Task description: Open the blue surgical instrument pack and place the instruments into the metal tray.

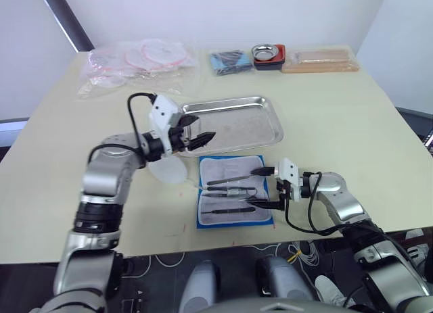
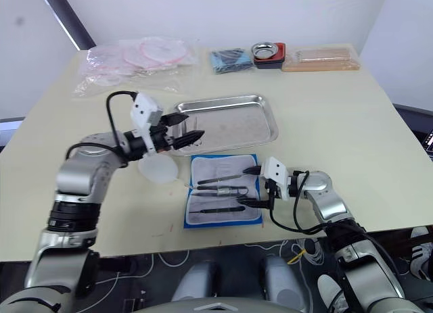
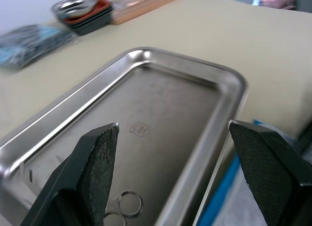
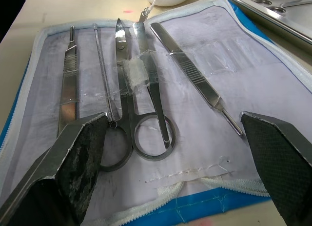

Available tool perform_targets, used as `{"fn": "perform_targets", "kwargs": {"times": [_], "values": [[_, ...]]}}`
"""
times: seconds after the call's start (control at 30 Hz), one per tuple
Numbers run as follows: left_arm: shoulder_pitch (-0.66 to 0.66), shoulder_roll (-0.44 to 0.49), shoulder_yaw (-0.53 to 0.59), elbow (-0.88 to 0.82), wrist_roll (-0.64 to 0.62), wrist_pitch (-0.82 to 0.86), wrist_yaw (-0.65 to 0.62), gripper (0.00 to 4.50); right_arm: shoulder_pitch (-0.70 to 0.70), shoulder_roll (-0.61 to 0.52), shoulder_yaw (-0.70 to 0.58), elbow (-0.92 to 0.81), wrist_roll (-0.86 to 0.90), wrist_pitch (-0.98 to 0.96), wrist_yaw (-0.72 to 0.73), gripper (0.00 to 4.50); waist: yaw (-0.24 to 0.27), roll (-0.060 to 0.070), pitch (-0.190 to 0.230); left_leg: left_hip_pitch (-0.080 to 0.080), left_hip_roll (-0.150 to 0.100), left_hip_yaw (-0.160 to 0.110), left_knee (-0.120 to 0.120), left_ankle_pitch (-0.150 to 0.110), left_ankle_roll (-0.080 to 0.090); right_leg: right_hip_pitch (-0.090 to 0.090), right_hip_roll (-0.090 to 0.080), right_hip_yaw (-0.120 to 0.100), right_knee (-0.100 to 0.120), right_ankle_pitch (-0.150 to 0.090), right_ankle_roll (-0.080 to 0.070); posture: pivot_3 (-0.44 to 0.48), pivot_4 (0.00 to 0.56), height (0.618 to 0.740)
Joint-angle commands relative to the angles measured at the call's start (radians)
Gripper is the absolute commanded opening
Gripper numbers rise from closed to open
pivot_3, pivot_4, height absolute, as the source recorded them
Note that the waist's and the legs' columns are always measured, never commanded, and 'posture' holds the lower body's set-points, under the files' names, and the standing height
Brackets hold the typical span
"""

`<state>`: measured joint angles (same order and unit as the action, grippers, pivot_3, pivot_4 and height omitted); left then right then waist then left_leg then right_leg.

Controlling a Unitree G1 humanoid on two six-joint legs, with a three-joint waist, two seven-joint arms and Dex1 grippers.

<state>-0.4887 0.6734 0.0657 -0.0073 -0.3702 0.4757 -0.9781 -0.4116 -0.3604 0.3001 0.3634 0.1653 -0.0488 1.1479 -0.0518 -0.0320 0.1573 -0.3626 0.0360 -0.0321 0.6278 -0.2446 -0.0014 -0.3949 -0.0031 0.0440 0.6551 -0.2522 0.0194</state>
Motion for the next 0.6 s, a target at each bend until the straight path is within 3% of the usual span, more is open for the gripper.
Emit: {"fn": "perform_targets", "kwargs": {"times": [0.03,0.17,0.3,0.4,0.6], "values": [[0.049,0.078,0.035,-0.022,-0.075,-0.082,-0.203,3.82,0.06,-0.034,0.057,0.125,-0.091,0.05,-0.01,4.5,0.001,0.0,0.0,0.0,0.001,0.0,-0.001,0.0,0.0,0.0,0.0,0.0,-0.001,0.0,0.0,0.0,0.15,0.74],[0.117,0.177,0.052,0.001,-0.11,-0.156,-0.391,3.82,0.059,-0.037,0.055,0.123,-0.092,0.052,-0.007,4.5,0.003,0.001,0.001,-0.001,0.001,0.0,-0.002,0.0,0.0,-0.002,-0.007,-0.001,-0.002,0.0,0.0,0.0,0.15,0.74],[0.146,0.234,0.075,0.035,-0.14,-0.193,-0.498,3.82,0.06,-0.038,0.054,0.121,-0.092,0.053,-0.008,4.5,0.009,0.002,0.003,-0.001,0.001,0.0,-0.002,0.0,0.0,-0.003,-0.009,-0.001,-0.003,-0.001,-0.001,0.0,0.15,0.74],[0.178,0.274,0.077,0.057,-0.13,-0.274,-0.597,4.47,0.064,-0.04,0.054,0.113,-0.091,0.056,-0.008,4.5,0.009,0.002,0.003,-0.001,0.002,0.0,-0.003,0.0,0.0,-0.003,-0.012,-0.003,-0.004,-0.001,-0.001,0.0,0.15,0.74],[0.179,0.376,0.038,0.113,-0.167,-0.367,-0.636,4.47,0.075,-0.043,0.051,0.104,-0.089,0.058,-0.006,4.5,0.01,-0.001,0.002,-0.001,0.003,0.003,-0.008,0.0,0.0,-0.003,-0.015,-0.004,-0.009,-0.001,-0.001,0.0,0.15,0.74]]}}
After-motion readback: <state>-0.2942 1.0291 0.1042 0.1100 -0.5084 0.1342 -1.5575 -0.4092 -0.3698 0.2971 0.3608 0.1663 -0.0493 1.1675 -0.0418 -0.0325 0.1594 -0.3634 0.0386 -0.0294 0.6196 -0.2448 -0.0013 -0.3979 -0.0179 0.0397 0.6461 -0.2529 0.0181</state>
